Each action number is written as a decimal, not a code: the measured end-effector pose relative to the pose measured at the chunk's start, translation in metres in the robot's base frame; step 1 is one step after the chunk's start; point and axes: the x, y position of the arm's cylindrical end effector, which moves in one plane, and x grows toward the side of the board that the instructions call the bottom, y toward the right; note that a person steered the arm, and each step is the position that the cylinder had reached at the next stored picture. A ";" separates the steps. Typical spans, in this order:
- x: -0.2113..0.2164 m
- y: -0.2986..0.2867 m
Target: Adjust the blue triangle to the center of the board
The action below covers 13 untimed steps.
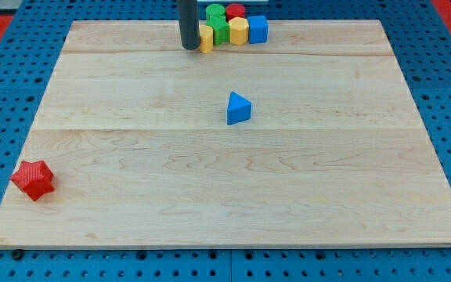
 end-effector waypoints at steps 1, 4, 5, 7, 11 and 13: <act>0.052 0.004; 0.079 0.114; 0.105 0.096; 0.106 0.096; 0.208 0.103; 0.174 0.061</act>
